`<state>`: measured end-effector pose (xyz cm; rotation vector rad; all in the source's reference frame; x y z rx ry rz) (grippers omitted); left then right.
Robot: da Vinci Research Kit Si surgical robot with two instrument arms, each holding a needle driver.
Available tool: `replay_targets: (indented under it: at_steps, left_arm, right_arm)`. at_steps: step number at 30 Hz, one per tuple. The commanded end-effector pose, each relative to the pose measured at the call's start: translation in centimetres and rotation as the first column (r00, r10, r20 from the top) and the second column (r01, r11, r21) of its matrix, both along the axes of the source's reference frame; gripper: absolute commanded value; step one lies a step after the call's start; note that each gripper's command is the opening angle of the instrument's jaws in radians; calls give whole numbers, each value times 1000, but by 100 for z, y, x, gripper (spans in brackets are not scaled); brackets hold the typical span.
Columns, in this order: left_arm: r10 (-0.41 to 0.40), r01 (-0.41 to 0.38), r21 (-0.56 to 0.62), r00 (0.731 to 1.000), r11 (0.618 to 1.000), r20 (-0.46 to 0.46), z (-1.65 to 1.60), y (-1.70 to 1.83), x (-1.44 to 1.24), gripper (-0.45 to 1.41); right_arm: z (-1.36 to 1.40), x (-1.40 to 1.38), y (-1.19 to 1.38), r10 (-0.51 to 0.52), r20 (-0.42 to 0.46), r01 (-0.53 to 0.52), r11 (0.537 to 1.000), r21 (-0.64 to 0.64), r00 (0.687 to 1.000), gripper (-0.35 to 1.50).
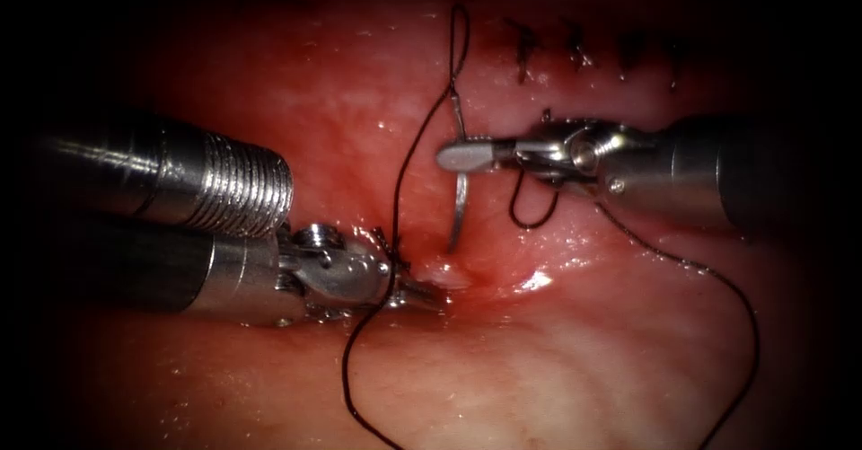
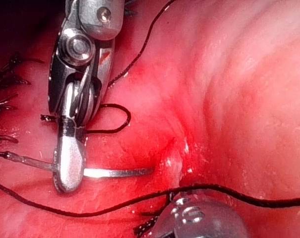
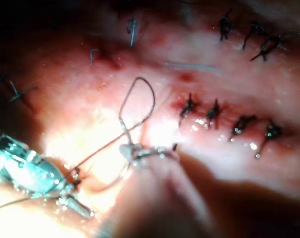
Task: Wound Closure
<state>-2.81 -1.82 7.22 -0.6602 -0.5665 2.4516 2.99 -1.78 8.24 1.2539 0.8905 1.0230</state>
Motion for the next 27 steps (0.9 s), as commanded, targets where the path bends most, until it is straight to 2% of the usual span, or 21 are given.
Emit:
replay_targets:
  at_steps: [1, 18, 27]
  left_arm:
    - [0, 0, 0, 1000, 1000, 1, 5, -2, -6, -13]
    - [1, -1, -3, 1000, 1000, -1, 2, 1, -3, -10]
    - [0, 0, -6, 1000, 1000, -3, -1, 4, 0, -8]
  right_arm:
    - [0, 11, -6, -2, -8, 2, 1000, 1, 1000, -35]
    - [-27, 22, -45, 36, -108, -36, 999, -3, 994, -35]
    - [-43, 26, -68, -11, -142, 12, 1000, 2, 990, -35]
